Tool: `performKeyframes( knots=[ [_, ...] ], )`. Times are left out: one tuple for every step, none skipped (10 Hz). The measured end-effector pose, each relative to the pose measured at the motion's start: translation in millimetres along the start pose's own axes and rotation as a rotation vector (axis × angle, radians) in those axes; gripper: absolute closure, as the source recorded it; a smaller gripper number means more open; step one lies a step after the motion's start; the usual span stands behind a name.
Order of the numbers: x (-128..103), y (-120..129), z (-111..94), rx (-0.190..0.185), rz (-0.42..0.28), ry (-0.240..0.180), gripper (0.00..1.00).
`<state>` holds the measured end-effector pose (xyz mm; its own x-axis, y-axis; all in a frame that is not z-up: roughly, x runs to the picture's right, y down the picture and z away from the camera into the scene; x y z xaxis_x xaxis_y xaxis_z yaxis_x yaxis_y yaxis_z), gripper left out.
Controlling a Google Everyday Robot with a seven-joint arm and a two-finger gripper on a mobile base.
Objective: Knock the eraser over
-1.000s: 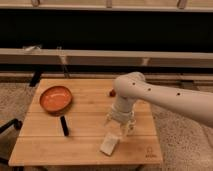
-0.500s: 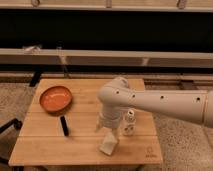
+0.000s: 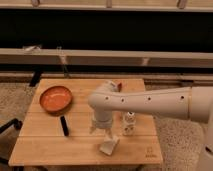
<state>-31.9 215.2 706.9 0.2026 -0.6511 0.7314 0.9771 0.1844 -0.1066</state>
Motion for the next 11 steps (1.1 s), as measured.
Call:
performKeyframes(
  knots=[
    [6, -9, 2, -0.006, -0.015, 0.007, 0.33],
    [11, -16, 3, -0.008, -0.026, 0.012, 0.33],
    [18, -32, 5, -0.008, -0.054, 0.017, 0.33],
    [21, -39, 7, -0.007, -0.067, 0.018, 0.33],
    [24, -45, 8, -0.007, -0.080, 0.019, 0.33],
    [26, -55, 11, -0.008, -0.100, 0.013, 0.33],
    [24, -70, 15, -0.009, -0.130, 0.005, 0.33],
    [21, -78, 18, -0.012, -0.150, -0.002, 0.33],
    [15, -84, 22, -0.016, -0.170, -0.009, 0.33],
    [10, -93, 25, -0.019, -0.193, -0.013, 0.33],
    [6, -100, 27, -0.022, -0.207, -0.017, 0.33]
  ],
)
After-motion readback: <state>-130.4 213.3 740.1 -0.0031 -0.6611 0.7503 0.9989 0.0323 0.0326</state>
